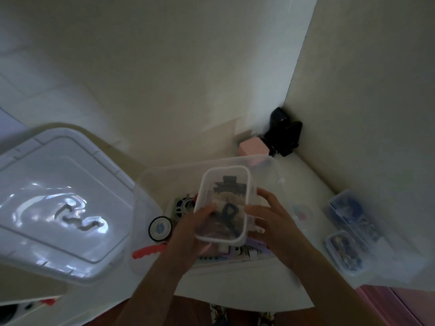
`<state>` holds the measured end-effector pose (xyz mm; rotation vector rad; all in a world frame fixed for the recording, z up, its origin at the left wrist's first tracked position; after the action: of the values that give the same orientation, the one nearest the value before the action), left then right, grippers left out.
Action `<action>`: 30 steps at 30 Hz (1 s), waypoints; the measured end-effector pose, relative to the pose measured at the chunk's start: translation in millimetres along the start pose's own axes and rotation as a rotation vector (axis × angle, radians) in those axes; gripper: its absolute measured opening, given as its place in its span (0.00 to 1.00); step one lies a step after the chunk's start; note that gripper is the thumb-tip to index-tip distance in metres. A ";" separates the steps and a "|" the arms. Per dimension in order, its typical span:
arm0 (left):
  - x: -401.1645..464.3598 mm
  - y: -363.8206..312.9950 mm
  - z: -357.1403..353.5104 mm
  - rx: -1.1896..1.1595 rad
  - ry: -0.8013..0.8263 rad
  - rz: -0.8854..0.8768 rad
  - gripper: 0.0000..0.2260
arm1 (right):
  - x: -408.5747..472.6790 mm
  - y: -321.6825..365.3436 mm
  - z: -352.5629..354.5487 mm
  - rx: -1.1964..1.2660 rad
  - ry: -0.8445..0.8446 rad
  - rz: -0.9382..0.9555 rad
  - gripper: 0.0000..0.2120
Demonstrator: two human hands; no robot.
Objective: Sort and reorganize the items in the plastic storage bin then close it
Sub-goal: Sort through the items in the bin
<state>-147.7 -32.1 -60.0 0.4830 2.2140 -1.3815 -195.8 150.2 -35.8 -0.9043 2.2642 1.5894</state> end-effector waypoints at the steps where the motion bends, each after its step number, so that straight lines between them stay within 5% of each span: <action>1: 2.1 -9.1 2.4 0.026 0.027 0.020 0.09 | 1.6 2.6 2.2 -0.002 0.023 -0.006 0.23; 7: 15.7 -50.0 -1.3 0.093 -0.055 0.018 0.32 | 13.1 16.7 1.0 0.041 -0.014 0.085 0.22; 10: 11.3 -40.5 -15.1 0.124 -0.109 0.010 0.29 | 19.4 13.7 -2.9 0.171 -0.111 0.126 0.30; 17: 7.1 -26.7 -22.8 0.160 -0.060 -0.076 0.20 | 18.9 9.2 -2.1 0.217 -0.156 0.157 0.31; 24: 10.6 -23.0 -15.9 0.117 -0.071 -0.030 0.28 | 12.8 9.9 -1.1 0.234 -0.125 0.102 0.28; 30: 16.4 -20.7 -16.9 -0.113 -0.129 -0.084 0.31 | 4.4 15.8 -2.9 0.095 -0.081 0.057 0.35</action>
<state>-175.7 -25.0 -47.9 0.2565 2.2145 -1.2831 -208.2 149.5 -24.8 -0.7443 2.3060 1.4986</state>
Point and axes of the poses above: each hand's wrist, its own x-axis towards the middle knuckle, its own z-axis out of the back of the hand, y = z × x, the point moved 2 cm from there along x, towards the middle knuckle, and after that the axes turned 2 degrees about x, right-handed, at the moved point
